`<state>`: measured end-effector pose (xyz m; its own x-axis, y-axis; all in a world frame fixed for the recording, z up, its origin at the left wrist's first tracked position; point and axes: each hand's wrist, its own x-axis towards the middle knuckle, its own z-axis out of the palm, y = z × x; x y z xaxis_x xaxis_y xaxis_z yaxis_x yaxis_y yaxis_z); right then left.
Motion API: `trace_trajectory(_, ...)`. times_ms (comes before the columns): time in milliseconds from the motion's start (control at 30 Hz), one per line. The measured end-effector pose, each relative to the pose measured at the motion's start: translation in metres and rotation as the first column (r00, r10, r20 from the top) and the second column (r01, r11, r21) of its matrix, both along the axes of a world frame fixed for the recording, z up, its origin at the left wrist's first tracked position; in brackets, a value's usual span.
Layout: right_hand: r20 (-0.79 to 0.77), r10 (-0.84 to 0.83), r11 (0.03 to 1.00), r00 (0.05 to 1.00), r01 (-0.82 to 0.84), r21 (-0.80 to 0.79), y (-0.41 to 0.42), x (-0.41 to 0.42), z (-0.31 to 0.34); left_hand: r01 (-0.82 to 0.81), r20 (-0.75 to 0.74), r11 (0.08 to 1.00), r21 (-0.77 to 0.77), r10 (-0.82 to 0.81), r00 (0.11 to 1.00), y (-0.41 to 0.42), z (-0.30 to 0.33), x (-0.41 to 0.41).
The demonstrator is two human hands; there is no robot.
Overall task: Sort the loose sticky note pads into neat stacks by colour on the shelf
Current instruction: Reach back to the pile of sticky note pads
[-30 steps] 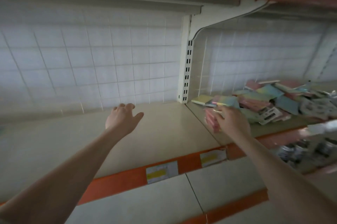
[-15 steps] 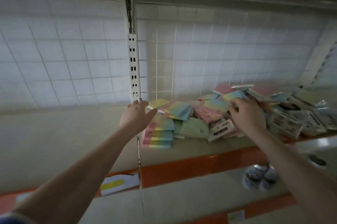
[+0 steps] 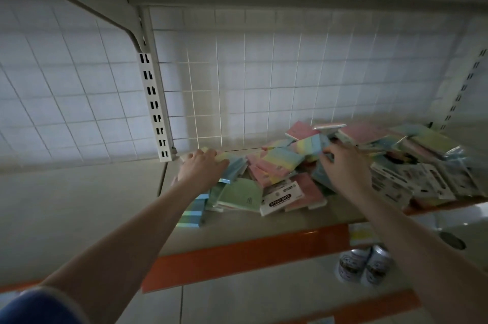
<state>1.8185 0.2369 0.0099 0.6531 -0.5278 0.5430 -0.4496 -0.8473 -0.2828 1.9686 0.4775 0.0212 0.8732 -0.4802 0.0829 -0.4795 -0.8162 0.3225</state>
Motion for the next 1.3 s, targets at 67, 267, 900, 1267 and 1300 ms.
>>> trace_trajectory(67,0.007,0.003,1.0,1.0,-0.003,0.014,0.002,0.007,0.004,-0.029,-0.02,0.999,0.016,0.029,0.999,-0.002,-0.003,0.006)
trace_trajectory(267,-0.189,0.026,0.998,0.982,-0.014,0.061,0.021,0.024,0.005,-0.016,-0.047,1.0,0.017,0.017,0.999,0.001,-0.005,0.018)
trace_trajectory(900,0.102,0.299,0.662,0.949,-0.283,0.694,0.035,0.045,0.02,-0.069,-0.235,0.952,-0.297,-0.002,0.972,0.021,0.01,0.039)
trace_trajectory(1267,0.219,0.325,0.646,0.92,-0.385,0.659,0.045,0.034,0.028,-0.092,-0.262,0.813,-0.575,-0.077,0.962,0.04,0.015,0.027)
trace_trajectory(1300,0.225,0.322,0.644,0.92,-0.387,0.66,0.045,0.034,0.027,-0.092,-0.254,0.812,-0.577,-0.071,0.965,0.042,0.015,0.025)
